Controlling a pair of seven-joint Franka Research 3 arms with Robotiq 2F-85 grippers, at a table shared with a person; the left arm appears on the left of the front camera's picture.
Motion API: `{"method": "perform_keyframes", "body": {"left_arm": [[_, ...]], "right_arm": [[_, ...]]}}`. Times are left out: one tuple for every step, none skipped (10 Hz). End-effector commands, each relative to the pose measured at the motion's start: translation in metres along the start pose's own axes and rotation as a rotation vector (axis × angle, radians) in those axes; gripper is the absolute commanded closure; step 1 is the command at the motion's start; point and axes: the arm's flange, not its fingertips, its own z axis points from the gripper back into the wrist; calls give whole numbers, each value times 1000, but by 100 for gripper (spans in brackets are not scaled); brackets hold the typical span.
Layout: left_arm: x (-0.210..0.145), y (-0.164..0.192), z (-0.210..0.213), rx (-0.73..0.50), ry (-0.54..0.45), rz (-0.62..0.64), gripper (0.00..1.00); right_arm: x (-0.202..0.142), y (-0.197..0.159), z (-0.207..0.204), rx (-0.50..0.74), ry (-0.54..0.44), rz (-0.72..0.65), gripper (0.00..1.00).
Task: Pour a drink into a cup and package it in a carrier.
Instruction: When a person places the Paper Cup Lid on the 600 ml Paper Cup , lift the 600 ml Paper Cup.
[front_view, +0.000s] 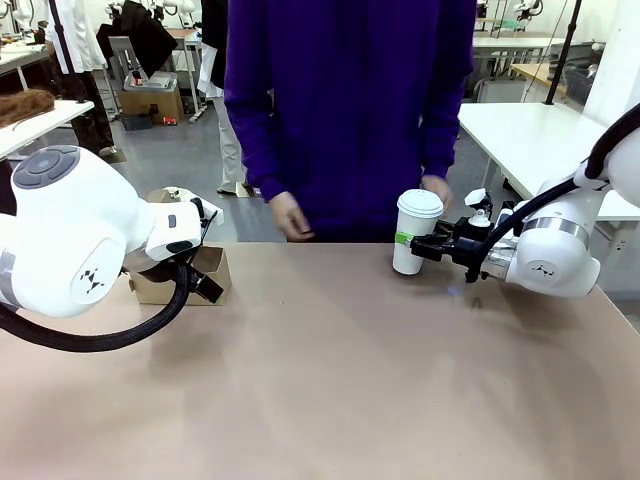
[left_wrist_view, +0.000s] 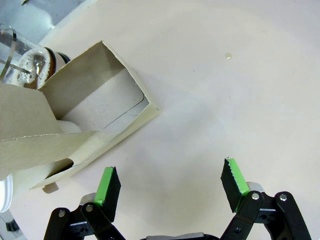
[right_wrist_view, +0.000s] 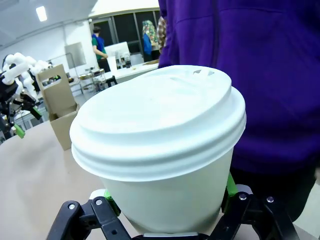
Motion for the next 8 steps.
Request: {"method": "perform_keyframes", "body": {"left_arm": [[0, 0, 0, -2, -1, 1, 0], [0, 0, 0, -2, -1, 1, 0], [0, 0, 0, -2, -1, 1, 0], [0, 0, 0, -2, -1, 1, 0], [0, 0, 0, -2, -1, 1, 0], [0, 0, 0, -2, -1, 1, 0], [0, 0, 0, -2, -1, 1, 0], [0, 0, 0, -2, -1, 1, 0]], "right_arm": [[5, 2, -1, 2, -8, 4, 13], [5, 2, -1, 2, -8, 4, 13], [5, 2, -1, 2, -8, 4, 13], [5, 2, -1, 2, -8, 4, 13], [5, 2, -1, 2, -8, 4, 13], [5, 2, -1, 2, -8, 4, 13], [5, 2, -1, 2, -8, 4, 13], [0, 0, 0, 0, 0, 0, 13]]}}
